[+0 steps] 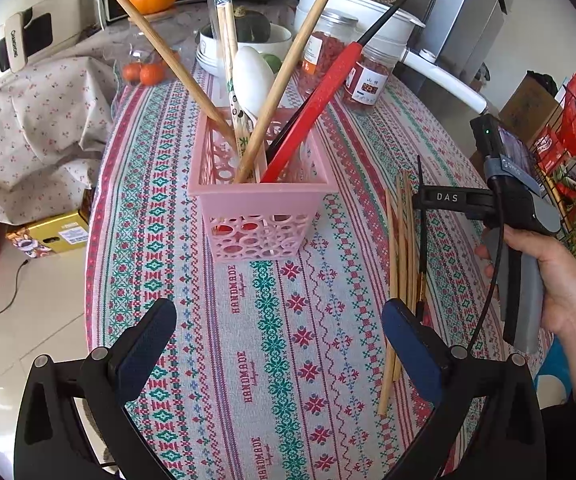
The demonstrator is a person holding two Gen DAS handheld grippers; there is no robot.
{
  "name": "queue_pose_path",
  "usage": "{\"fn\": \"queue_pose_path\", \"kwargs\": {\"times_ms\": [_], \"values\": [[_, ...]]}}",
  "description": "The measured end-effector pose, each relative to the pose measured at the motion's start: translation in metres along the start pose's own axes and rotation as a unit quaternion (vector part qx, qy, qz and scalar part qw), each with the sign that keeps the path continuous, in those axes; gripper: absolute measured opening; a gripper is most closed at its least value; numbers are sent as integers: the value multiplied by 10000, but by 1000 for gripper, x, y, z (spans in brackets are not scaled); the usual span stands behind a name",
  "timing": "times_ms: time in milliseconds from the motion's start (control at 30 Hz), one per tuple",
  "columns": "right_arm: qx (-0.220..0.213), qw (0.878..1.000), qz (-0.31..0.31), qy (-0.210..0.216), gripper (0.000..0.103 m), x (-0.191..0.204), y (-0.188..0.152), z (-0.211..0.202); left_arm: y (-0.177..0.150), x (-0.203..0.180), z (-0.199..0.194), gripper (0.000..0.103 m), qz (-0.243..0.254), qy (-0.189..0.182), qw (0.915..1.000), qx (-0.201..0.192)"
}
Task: Organize utensils
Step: 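Grasp the black chopstick on the tablecloth with the right tool, then lift the black chopstick with the right tool while the left tool grasps a wooden chopstick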
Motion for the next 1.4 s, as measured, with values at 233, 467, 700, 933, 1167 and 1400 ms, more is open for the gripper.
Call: {"fn": "queue_pose_path", "kwargs": {"times_ms": [233,467,700,933,1167,1400], "values": [[158,9996,-197,127,103,7,14,7,-7,-8,-4,103,189,-128,9997,-34],[160,9987,-423,231,88,3,6,-2,-13,-32,1,103,585,-113,9982,68],[104,9969,-493,596,14,-19,-1,-17,-15,-70,9,103,1156,310,9926,199],[204,9962,-383,755,5,-64,-9,-21,-12,-115,24,103,1597,323,9856,455],[152,9961,-137,861,5,-104,-29,-34,14,-136,62,65,1272,-135,9865,1018],[144,9934,-14,1135,5,-119,-33,-37,48,-151,100,21,1073,-176,9870,1182]]}}
Point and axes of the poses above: each gripper's, at about its wrist camera, not at the fingertips, and z roughly the way its jaws point, x to its left, y to its top, the point moved 1 cm from there along z, roughly the way its jaws point, and after that the axes turned 5 degrees about -z, right-handed, at the moved point
